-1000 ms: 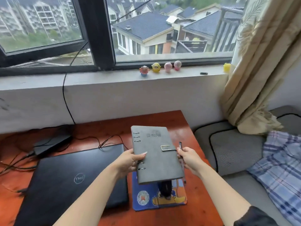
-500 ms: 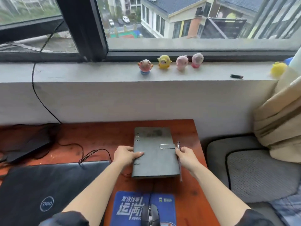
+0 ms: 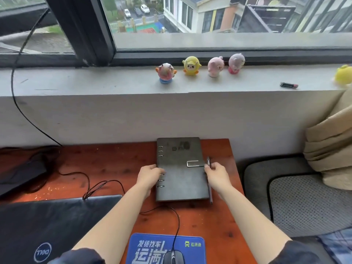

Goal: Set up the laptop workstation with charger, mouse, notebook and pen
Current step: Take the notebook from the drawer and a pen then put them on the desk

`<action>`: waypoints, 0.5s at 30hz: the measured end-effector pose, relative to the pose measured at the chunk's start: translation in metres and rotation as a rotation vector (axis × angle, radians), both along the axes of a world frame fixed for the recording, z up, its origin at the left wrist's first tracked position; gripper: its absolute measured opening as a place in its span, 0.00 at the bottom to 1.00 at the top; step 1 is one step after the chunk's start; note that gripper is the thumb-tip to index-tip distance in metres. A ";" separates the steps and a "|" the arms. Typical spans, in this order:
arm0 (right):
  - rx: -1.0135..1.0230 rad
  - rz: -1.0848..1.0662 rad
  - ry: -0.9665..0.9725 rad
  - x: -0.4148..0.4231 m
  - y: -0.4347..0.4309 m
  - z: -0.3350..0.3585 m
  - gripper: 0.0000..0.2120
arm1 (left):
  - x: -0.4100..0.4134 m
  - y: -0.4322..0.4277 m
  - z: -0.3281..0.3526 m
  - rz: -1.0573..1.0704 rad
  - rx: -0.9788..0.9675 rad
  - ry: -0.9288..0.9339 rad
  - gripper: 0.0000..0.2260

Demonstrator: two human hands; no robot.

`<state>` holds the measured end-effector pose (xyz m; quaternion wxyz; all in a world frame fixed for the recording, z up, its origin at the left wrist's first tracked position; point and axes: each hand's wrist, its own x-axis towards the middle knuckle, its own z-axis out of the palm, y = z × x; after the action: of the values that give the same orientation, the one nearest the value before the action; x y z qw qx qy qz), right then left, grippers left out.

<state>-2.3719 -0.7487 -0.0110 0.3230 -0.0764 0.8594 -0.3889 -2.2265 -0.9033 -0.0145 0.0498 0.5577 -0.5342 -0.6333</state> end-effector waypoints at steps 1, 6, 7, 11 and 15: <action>-0.006 0.000 -0.004 0.001 0.000 0.000 0.09 | 0.000 0.000 -0.001 0.017 -0.007 -0.003 0.08; 0.022 0.063 -0.020 -0.003 0.005 -0.003 0.09 | 0.003 -0.003 -0.006 -0.013 -0.038 -0.022 0.08; 0.017 0.079 -0.033 -0.004 0.007 -0.003 0.09 | 0.006 -0.006 -0.009 -0.020 -0.054 -0.037 0.07; -0.054 0.028 -0.184 -0.016 0.015 -0.003 0.10 | 0.023 -0.011 -0.019 -0.054 -0.092 -0.064 0.14; -0.030 -0.045 -0.138 -0.036 0.021 -0.006 0.09 | 0.030 0.002 -0.012 -0.238 -0.211 -0.125 0.26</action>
<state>-2.4081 -0.7280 -0.0167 0.3713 -0.0349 0.8307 -0.4133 -2.1965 -0.9015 -0.0261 -0.0003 0.5205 -0.6620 -0.5393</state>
